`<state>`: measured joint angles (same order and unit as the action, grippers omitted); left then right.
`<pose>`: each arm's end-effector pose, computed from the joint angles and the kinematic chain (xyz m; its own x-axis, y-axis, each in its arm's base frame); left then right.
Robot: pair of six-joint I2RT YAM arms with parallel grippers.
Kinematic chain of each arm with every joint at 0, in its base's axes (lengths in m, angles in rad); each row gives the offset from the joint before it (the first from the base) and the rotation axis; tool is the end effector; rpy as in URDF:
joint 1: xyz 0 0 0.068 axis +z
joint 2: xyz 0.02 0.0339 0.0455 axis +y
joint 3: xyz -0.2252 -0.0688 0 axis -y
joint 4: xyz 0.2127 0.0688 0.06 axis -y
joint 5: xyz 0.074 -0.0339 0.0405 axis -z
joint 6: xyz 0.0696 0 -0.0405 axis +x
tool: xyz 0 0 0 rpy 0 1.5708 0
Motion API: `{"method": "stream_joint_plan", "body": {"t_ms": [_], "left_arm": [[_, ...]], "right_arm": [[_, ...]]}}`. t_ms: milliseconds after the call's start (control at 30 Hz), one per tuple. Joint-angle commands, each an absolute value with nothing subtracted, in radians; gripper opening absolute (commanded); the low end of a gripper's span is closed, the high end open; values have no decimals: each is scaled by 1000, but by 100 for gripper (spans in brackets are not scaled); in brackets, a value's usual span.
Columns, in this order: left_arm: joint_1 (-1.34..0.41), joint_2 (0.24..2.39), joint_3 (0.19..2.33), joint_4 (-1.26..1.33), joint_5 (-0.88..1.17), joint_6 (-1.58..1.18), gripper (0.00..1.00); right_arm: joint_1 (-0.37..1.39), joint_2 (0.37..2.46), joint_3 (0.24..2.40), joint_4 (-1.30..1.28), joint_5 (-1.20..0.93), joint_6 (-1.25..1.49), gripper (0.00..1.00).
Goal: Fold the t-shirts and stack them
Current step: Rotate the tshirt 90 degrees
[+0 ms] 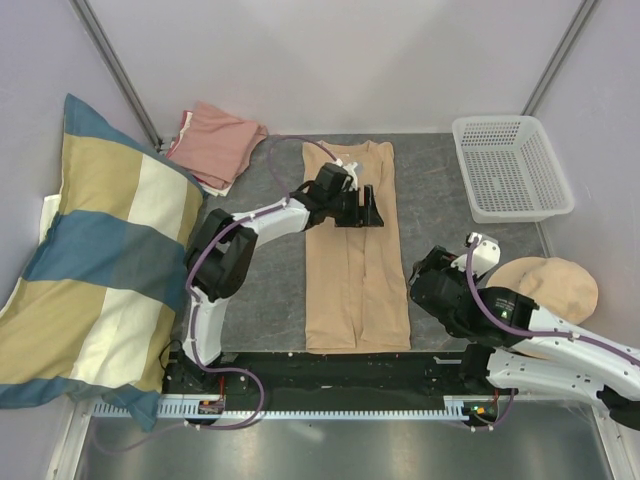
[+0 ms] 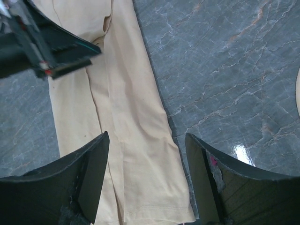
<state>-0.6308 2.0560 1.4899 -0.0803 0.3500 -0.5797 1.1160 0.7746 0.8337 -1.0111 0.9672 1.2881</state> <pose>0.3477 -0.2835 0.1653 -0.8315 -0.0299 -0.5547 0.3820 0.6942 -0.6101 0.1102 0.0949 0.2510 -0.3880 0.4473 -0.8058 0.2599 0.8920 0.3700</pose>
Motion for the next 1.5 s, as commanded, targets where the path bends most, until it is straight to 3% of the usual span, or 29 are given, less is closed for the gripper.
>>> {"method": "stream_joint_plan", "body": {"t_ms": [0,433,967,1267,1467], "left_arm": [[-641,2120,1516,-28,311,-601,78],[-643,2203,1585,-58,285,-566,70],[-644,2215,1548,-29,318,-600,53],[-644,2184,1486,-5,344,-638,22],[-644,2148,1444,26,354,-655,16]], "right_arm": [[1112,750,871,-1029,1002,1272,75],[1112,713,834,-1040,965,1313,75],[1112,677,811,-1055,957,1339,75],[1112,672,802,-1060,954,1345,75],[1114,664,793,-1060,953,1348,75]]}}
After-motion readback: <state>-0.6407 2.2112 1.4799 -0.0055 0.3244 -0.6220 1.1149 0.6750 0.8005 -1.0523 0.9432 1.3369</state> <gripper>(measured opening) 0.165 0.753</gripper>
